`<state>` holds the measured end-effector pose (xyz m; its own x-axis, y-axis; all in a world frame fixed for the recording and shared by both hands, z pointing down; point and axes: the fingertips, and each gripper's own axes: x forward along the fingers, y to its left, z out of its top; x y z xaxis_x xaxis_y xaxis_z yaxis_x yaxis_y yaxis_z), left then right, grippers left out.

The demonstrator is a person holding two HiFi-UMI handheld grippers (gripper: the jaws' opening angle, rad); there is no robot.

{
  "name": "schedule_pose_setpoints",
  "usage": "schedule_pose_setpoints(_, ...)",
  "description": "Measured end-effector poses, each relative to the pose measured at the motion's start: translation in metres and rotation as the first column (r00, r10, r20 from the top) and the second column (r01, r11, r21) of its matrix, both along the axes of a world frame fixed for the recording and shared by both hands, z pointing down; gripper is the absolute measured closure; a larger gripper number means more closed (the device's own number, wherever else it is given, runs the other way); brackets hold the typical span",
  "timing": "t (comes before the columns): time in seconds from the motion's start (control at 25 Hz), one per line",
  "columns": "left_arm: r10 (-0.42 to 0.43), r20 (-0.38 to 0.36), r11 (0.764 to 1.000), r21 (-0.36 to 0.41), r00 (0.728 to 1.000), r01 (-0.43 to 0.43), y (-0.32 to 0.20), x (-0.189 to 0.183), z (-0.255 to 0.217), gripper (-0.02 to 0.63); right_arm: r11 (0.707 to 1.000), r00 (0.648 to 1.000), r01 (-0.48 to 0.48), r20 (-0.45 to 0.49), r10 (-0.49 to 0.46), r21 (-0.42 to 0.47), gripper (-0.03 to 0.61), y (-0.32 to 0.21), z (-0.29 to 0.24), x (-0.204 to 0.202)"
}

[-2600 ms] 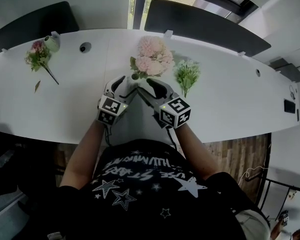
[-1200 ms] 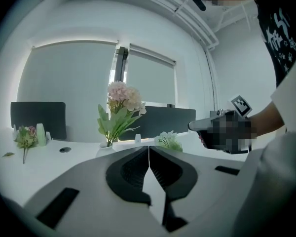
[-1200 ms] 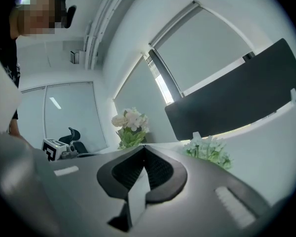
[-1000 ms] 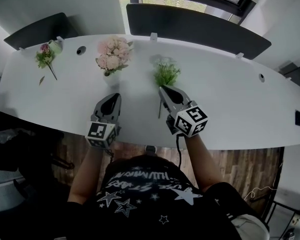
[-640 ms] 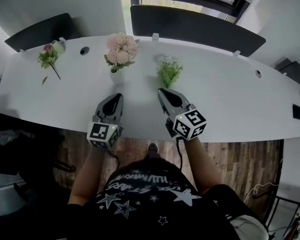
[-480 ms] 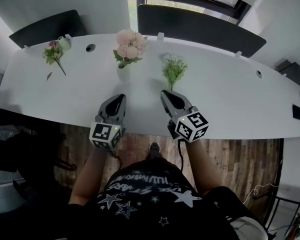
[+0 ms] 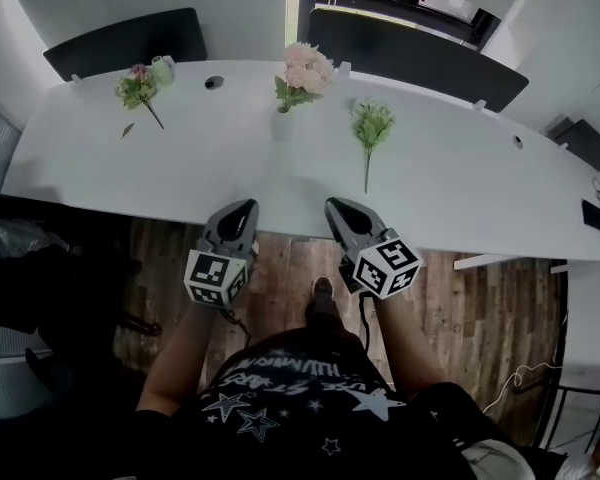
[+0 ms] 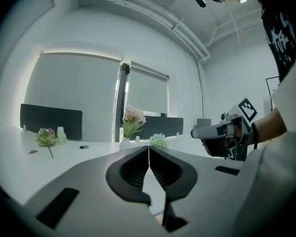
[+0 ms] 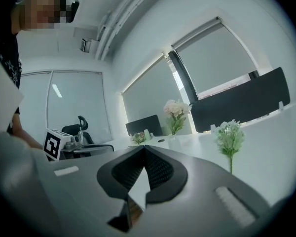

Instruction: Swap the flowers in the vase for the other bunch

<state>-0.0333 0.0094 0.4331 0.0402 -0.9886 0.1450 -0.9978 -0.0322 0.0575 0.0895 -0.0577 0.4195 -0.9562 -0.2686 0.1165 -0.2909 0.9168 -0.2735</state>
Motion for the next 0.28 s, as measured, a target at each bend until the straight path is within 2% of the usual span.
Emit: schedule_pose_setpoints(0.28,0.020,-0.024,1.000,-0.004,1.000,-0.020,0.074,0.000,0.001,0.603,1.000,1.000,-0.019,-0.013,0.019,-0.003,0.577,0.076,0.001,0.001)
